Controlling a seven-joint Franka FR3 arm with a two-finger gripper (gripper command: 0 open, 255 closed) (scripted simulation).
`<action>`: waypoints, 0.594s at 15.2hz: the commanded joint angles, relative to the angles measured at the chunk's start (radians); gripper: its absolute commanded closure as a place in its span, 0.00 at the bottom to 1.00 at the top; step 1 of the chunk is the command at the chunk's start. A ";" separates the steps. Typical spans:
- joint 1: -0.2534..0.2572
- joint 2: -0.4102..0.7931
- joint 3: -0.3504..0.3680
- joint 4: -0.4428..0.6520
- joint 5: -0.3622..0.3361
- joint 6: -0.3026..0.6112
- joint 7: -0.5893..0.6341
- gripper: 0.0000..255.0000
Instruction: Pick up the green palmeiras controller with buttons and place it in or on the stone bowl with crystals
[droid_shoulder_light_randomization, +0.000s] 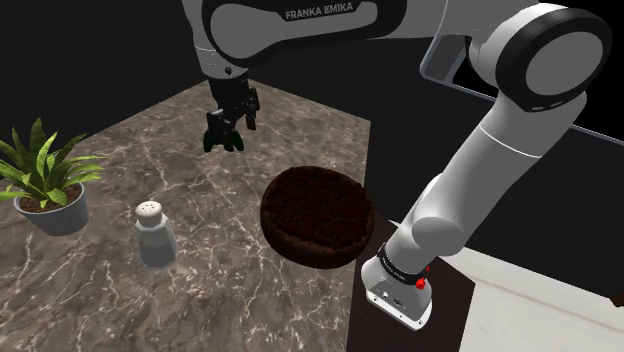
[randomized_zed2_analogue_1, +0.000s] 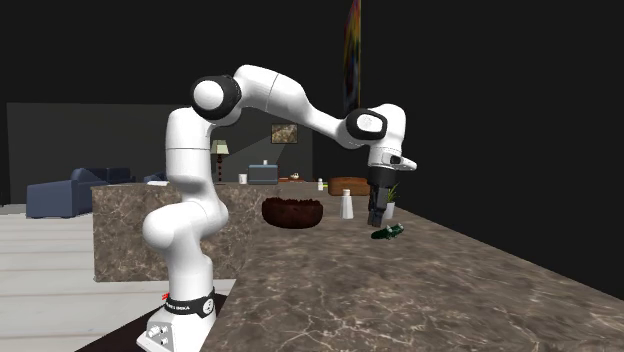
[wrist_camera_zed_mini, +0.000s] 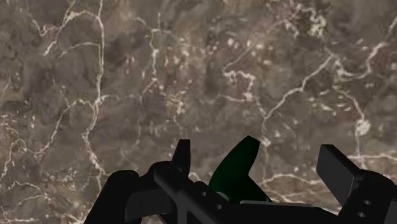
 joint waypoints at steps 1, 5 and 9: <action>0.000 0.000 0.000 -0.001 0.000 0.001 0.000 0.00; 0.000 0.000 0.000 -0.001 0.000 0.000 0.000 1.00; 0.000 0.000 0.000 0.000 0.000 0.000 0.000 1.00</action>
